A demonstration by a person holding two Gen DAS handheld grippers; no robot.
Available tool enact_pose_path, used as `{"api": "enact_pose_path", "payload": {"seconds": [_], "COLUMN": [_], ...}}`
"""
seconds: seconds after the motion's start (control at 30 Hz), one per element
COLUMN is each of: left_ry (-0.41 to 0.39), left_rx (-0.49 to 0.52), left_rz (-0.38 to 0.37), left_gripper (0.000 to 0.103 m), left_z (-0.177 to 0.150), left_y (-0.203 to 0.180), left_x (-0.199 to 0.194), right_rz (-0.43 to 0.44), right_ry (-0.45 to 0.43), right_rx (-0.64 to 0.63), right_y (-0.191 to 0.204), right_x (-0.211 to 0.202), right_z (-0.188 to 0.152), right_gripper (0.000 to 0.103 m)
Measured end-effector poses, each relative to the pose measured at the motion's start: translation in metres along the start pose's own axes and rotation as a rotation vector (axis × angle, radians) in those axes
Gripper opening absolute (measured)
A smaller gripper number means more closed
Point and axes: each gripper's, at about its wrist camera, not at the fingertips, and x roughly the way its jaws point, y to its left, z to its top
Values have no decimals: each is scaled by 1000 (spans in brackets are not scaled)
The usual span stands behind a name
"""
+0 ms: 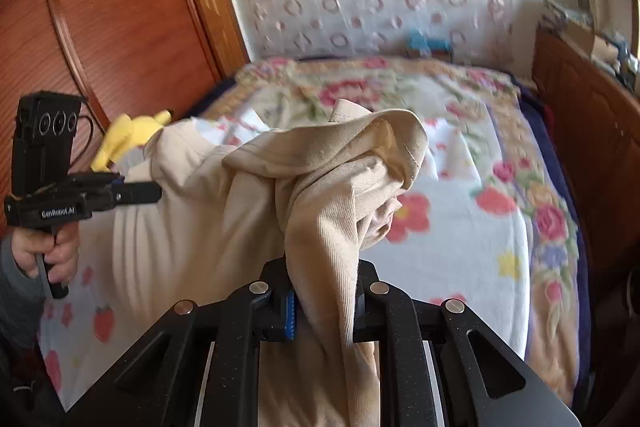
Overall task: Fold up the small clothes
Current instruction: 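Grasp the folded shirt with both grippers and lift it, then carry the folded shirt beside the yellow plush toy and release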
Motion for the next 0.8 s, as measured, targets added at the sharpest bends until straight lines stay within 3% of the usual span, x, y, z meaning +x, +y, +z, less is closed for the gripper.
{"api": "enact_pose_path", "payload": {"seconds": [0.23, 0.43, 0.6, 0.8], "left_ry": [-167, -247, -233, -201], "left_rx": [-57, -154, -247, -353], "left_rz": [131, 316, 457, 486], "left_gripper": [9, 9, 9, 9], "left_z": [-19, -59, -98, -129], "left_y": [37, 92, 142, 177], "left_x": [-100, -159, -168, -163], "right_rz": [96, 202, 235, 258], "right_ry": [-82, -60, 1, 79], "right_rx": [-170, -333, -504, -631], "right_y": [73, 139, 202, 258], "right_x": [6, 74, 157, 251], "right_z": [46, 100, 139, 188], "right_gripper": [16, 16, 16, 16]}}
